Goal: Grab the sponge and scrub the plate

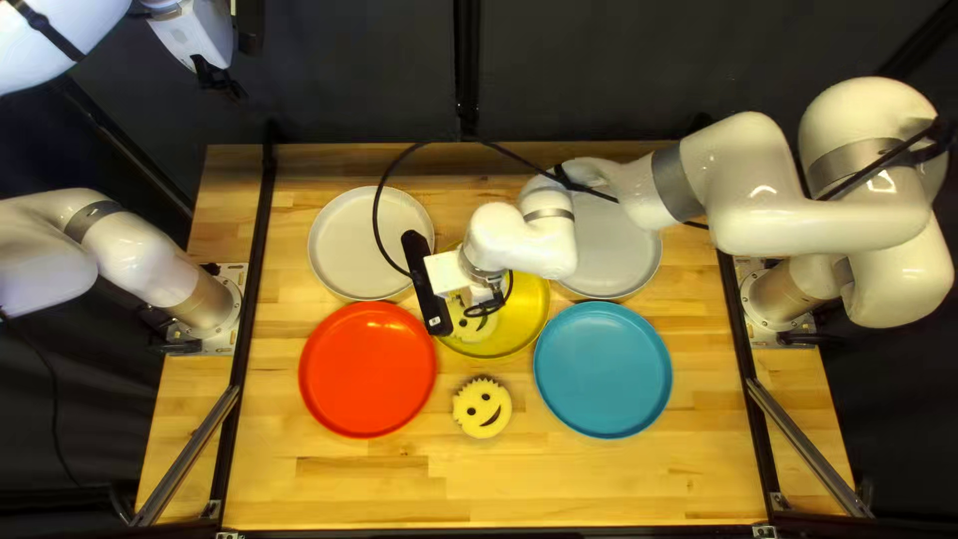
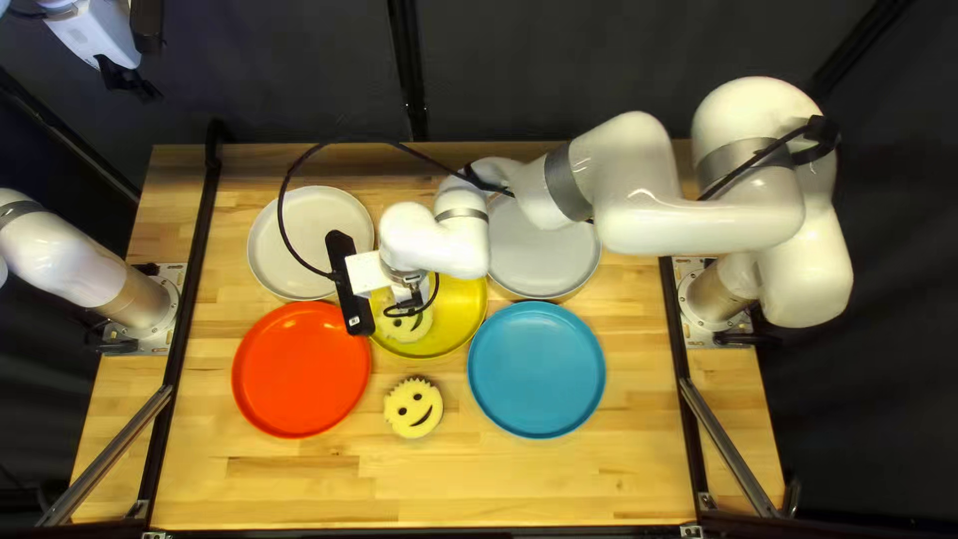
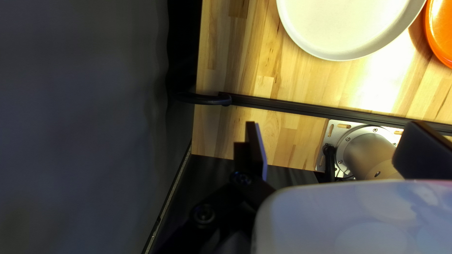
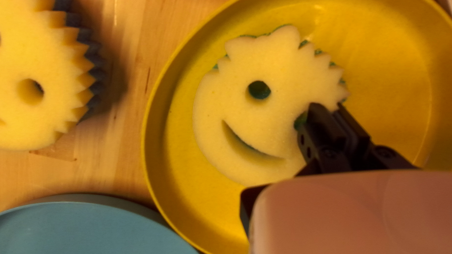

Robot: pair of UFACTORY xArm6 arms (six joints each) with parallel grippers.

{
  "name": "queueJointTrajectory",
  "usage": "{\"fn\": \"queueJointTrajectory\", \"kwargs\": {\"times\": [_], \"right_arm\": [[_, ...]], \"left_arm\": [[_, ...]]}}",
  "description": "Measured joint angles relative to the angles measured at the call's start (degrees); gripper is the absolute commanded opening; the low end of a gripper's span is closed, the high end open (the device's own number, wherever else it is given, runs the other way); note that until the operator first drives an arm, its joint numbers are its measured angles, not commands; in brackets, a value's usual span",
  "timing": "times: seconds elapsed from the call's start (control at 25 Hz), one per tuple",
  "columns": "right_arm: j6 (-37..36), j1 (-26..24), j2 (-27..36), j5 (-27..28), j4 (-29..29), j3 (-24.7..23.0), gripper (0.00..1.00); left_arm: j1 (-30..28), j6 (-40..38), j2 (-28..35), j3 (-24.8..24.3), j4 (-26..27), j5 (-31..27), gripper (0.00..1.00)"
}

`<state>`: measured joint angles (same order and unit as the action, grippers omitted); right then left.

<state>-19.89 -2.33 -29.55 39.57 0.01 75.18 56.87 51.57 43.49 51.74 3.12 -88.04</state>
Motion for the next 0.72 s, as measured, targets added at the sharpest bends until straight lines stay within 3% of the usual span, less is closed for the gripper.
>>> {"fn": "queueJointTrajectory", "kwargs": {"times": [0.72], "right_arm": [[-5.3, -6.4, -2.5, 4.8, 3.0, 4.2, 0.00]], "left_arm": [[0.0, 0.0, 0.0, 0.0, 0.0, 0.0, 1.00]]}}
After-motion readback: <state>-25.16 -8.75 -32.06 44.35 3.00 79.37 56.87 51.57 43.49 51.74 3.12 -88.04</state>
